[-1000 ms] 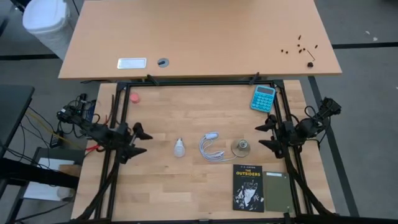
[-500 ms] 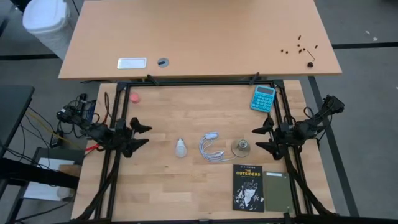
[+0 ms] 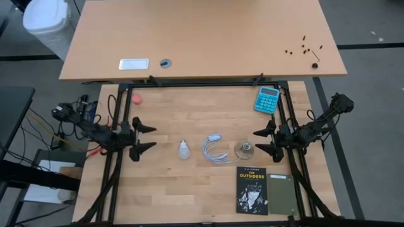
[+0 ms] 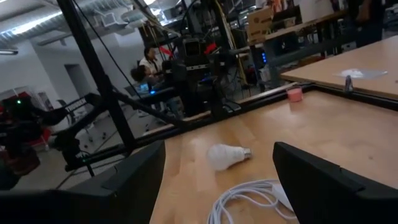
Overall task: Screw lightbulb
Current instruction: Insert the white lightbulb into the silver lamp
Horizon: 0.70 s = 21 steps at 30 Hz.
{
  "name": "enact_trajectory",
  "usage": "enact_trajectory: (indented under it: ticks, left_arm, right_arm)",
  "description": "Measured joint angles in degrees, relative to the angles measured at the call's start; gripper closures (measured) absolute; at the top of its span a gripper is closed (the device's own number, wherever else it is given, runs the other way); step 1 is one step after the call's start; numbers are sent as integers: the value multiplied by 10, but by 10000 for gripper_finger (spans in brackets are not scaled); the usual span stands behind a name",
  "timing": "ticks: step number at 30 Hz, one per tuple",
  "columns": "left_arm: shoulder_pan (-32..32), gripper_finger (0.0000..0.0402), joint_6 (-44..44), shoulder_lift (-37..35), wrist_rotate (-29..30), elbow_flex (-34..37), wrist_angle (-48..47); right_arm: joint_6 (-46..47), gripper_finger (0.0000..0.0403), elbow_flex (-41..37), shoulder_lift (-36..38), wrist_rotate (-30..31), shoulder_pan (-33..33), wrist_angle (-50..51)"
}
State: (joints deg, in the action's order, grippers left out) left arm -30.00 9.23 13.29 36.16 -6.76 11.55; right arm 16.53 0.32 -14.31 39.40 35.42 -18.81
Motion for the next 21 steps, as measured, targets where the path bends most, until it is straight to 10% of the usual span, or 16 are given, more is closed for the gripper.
enact_trajectory:
  ticks: [21]
  left_arm:
    - [0,74,-30,42,-9,-1,3]
  right_arm:
    - [64,94,0,-4,108,0,-56]
